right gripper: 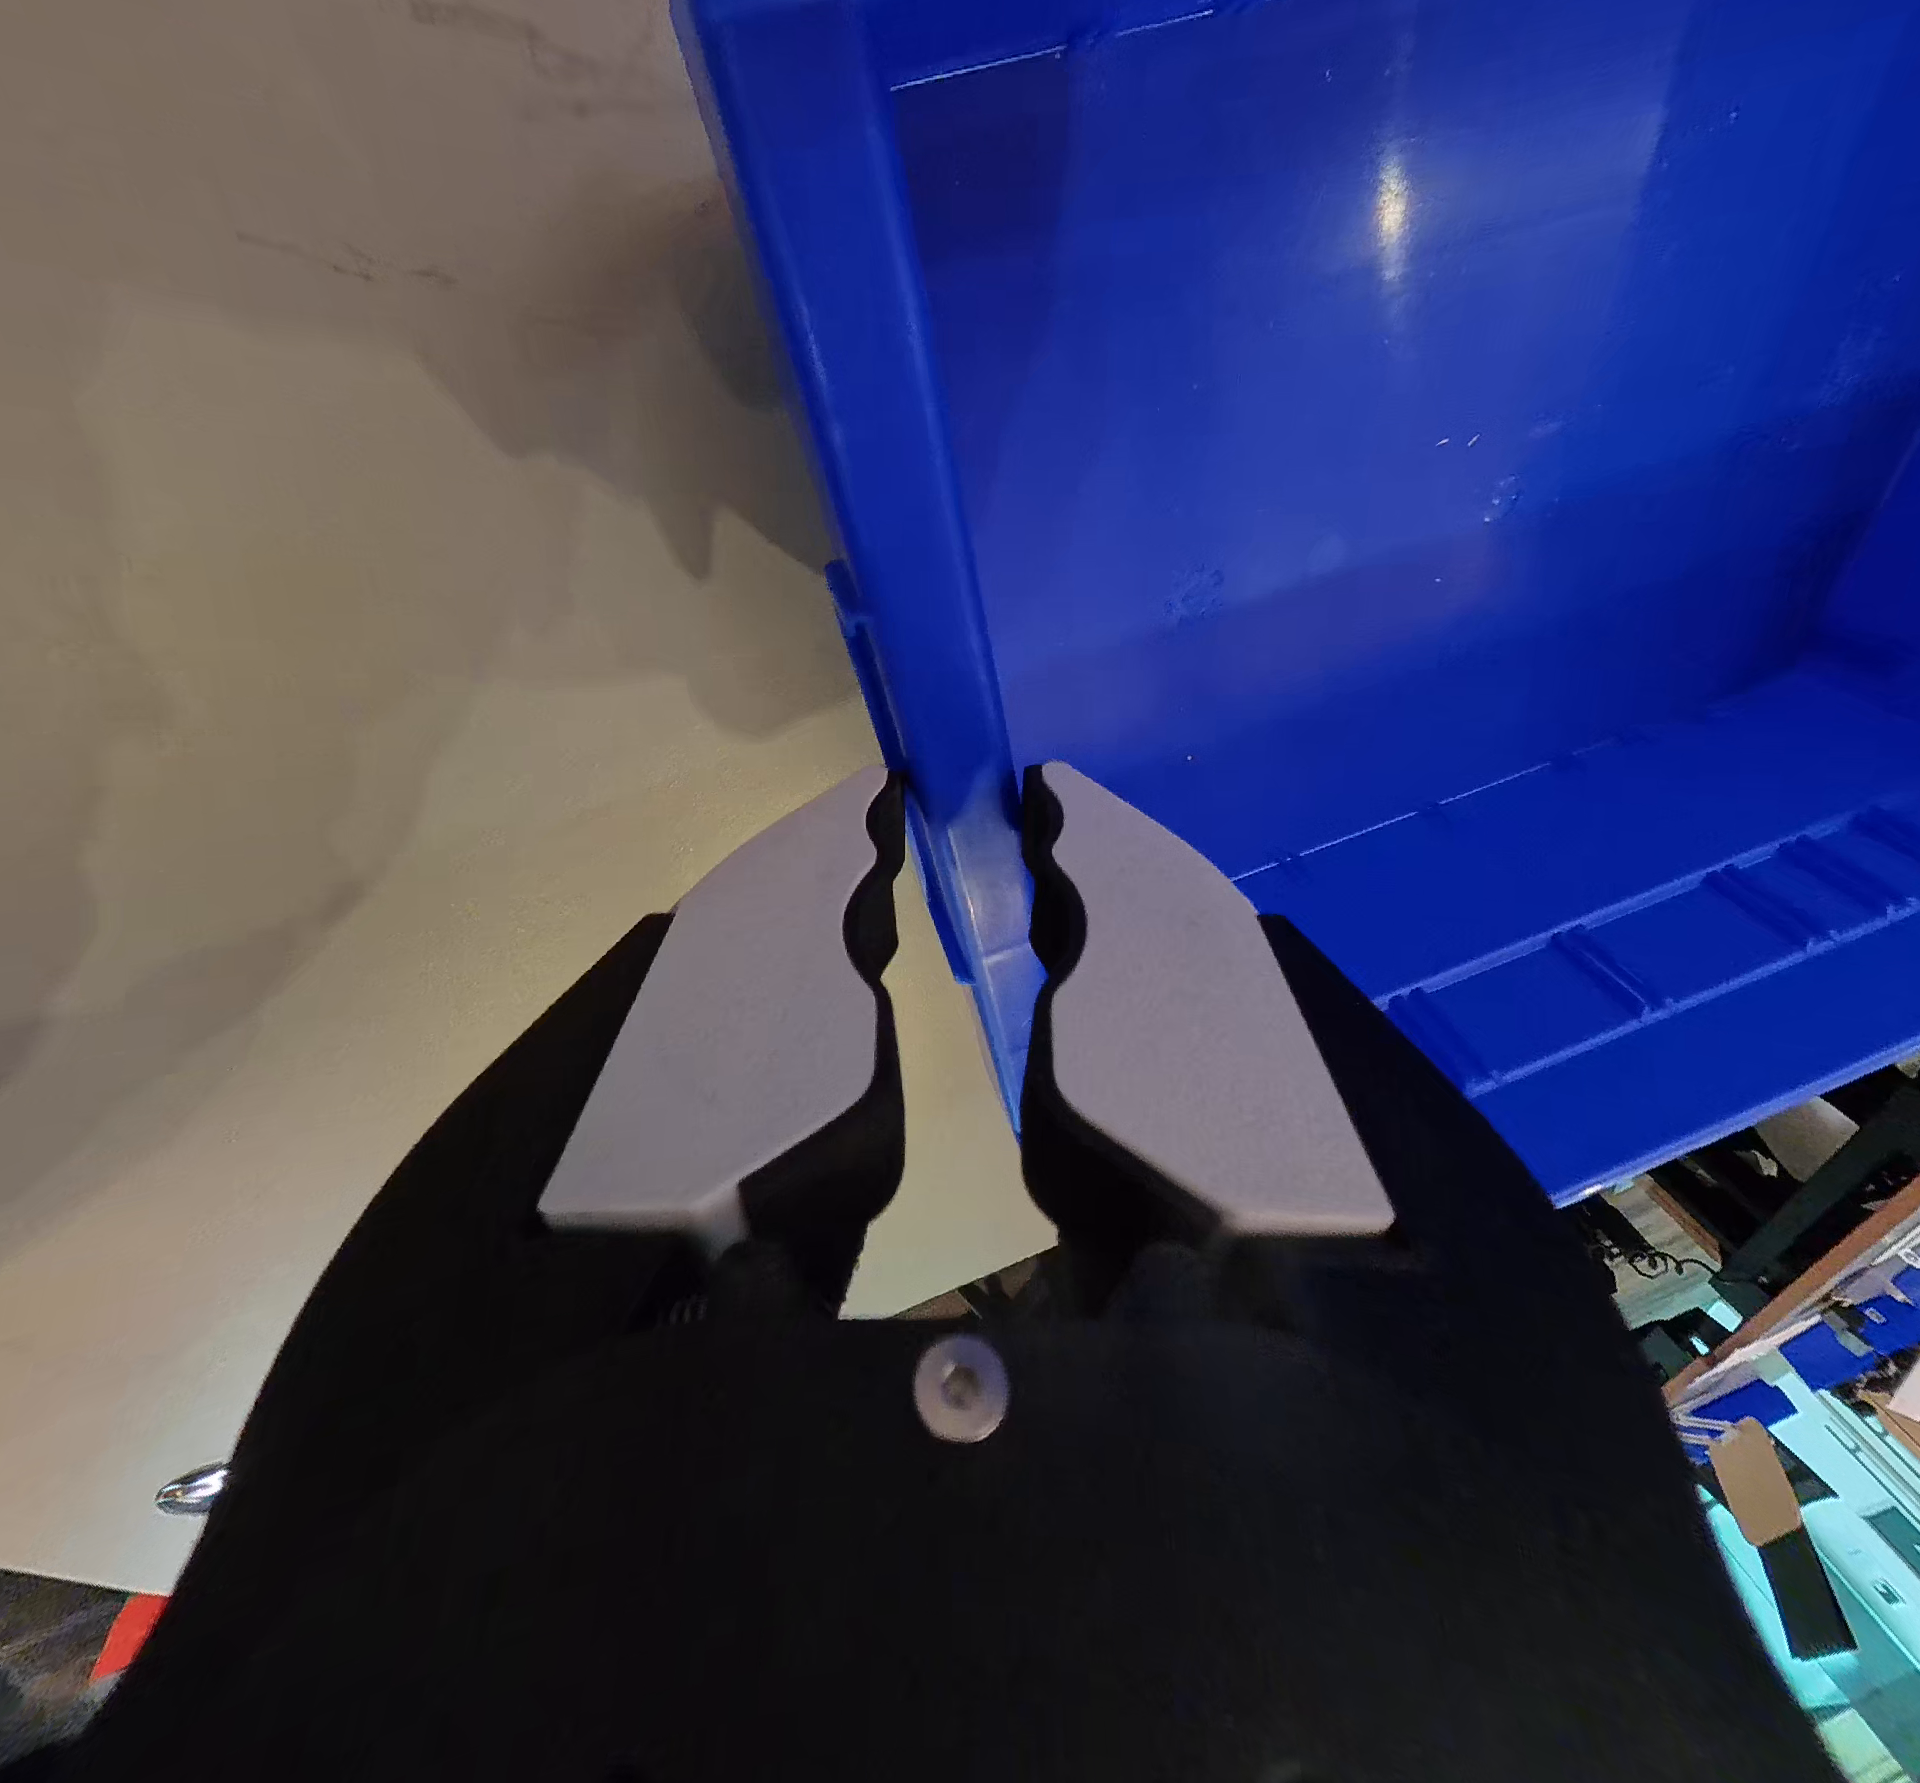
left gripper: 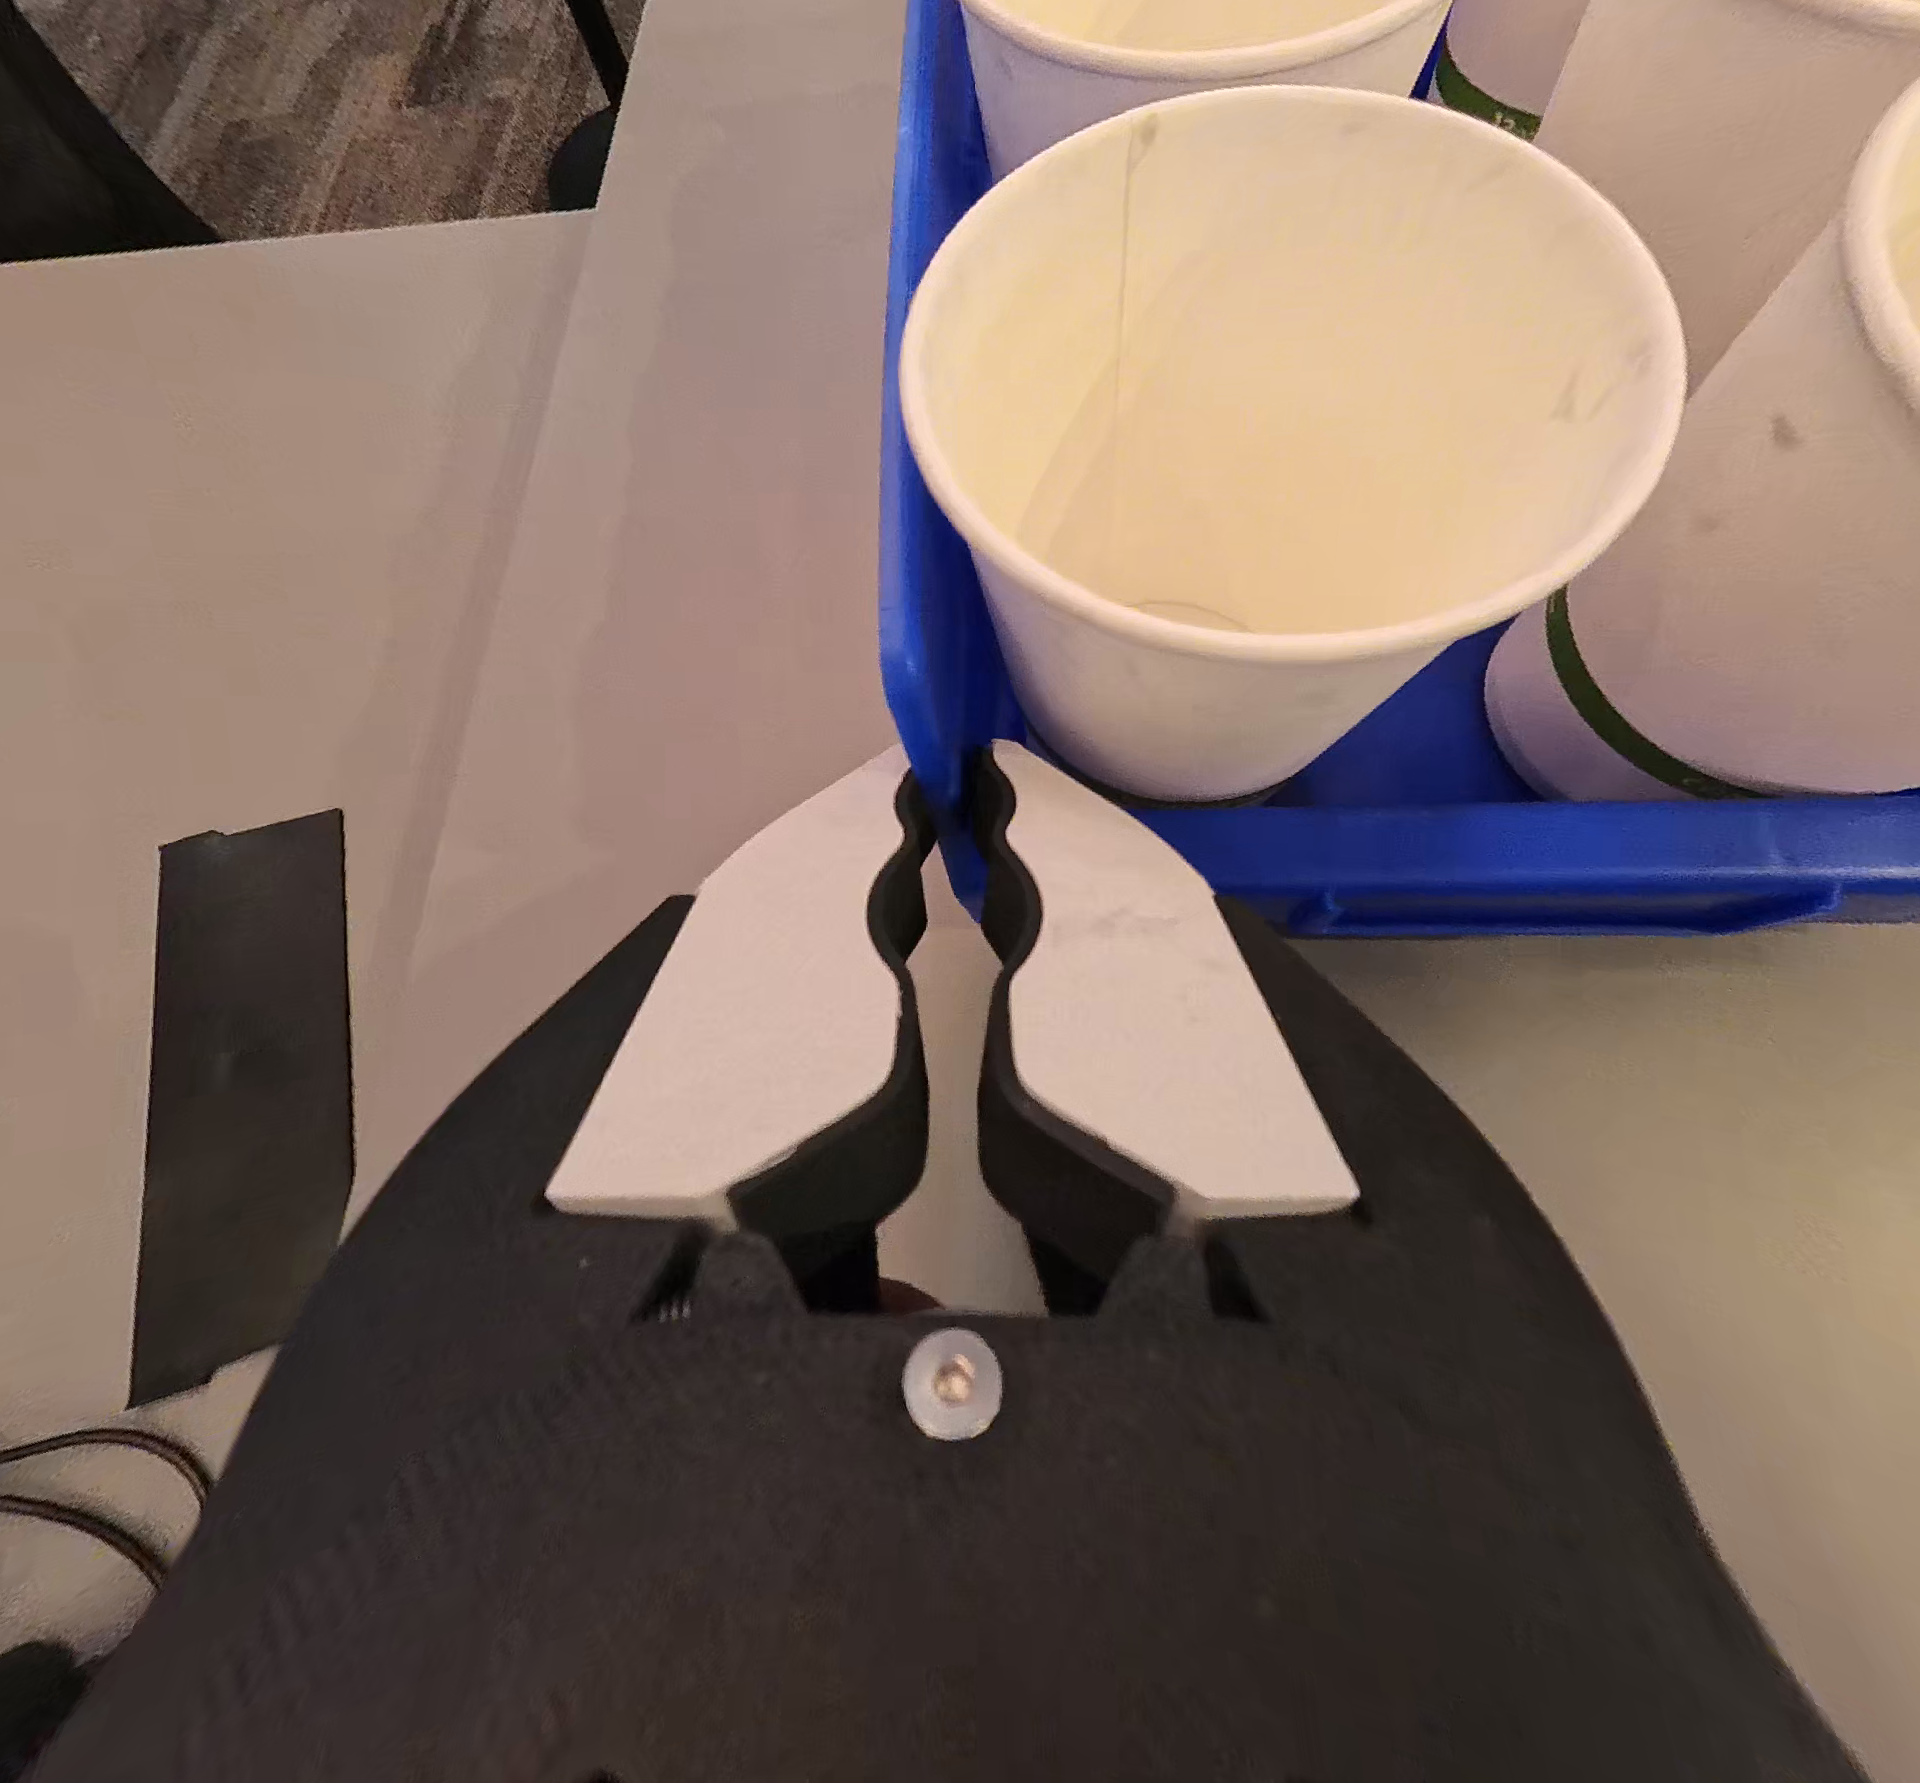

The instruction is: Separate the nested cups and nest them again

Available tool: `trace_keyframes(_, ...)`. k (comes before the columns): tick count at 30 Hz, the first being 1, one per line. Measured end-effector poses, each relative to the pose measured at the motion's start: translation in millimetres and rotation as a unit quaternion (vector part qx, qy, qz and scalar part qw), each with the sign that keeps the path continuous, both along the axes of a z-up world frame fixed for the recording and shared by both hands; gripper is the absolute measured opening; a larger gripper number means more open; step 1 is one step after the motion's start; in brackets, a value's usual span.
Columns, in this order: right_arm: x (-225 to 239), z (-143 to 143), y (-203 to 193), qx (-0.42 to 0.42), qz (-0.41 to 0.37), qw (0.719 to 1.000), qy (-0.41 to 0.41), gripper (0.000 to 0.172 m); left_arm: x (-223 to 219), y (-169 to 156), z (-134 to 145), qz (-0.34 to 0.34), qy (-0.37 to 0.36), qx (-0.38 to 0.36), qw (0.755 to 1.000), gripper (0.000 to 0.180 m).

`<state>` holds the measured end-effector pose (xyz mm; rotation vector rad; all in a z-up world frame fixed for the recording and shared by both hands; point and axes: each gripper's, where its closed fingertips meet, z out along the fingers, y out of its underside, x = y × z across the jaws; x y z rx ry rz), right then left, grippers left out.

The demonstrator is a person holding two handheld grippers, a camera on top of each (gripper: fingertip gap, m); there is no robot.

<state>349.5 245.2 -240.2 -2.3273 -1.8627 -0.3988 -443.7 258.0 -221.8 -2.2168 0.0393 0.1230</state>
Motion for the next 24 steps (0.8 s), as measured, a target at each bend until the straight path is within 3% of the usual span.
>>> trace_keyframes(10, 0.9, 1.0, 0.4, 0.012, -0.007, 1.0, 0.002, 0.022, 9.9, -1.5, 0.5, -0.001, 0.024, 0.003, 1.0, 0.008)
trace_keyframes(11, 1.7, 1.5, 1.2, 0.018, -0.012, 1.0, 0.004, 0.023, 9.0, -2.3, 1.4, -0.003, 0.032, 0.001, 0.999, 0.014)
trace_keyframes(13, 4.5, 4.0, 3.4, 0.039, -0.027, 0.999, 0.009, 0.033, 8.2, -6.2, 8.3, -0.003, 0.018, 0.002, 1.0, 0.054)
trace_keyframes(14, 6.8, 5.3, 2.6, 0.046, -0.034, 0.998, 0.01, 0.045, 5.3, -9.7, 14.0, -0.001, 0.015, 0.006, 1.0, 0.068)
trace_keyframes(17, 12.7, 17.7, -0.3, 0.079, -0.058, 0.995, 0.02, 0.059, -6.8, -26.5, 36.5, 0.01, 0.007, 0.038, 0.999, 0.072)
trace_keyframes(24, 1.4, 69.0, -33.1, 0.173, -0.115, 0.974, 0.093, 0.052, 9.5, -76.7, 49.7, -0.019, -0.009, 0.06, 0.998, 0.072)
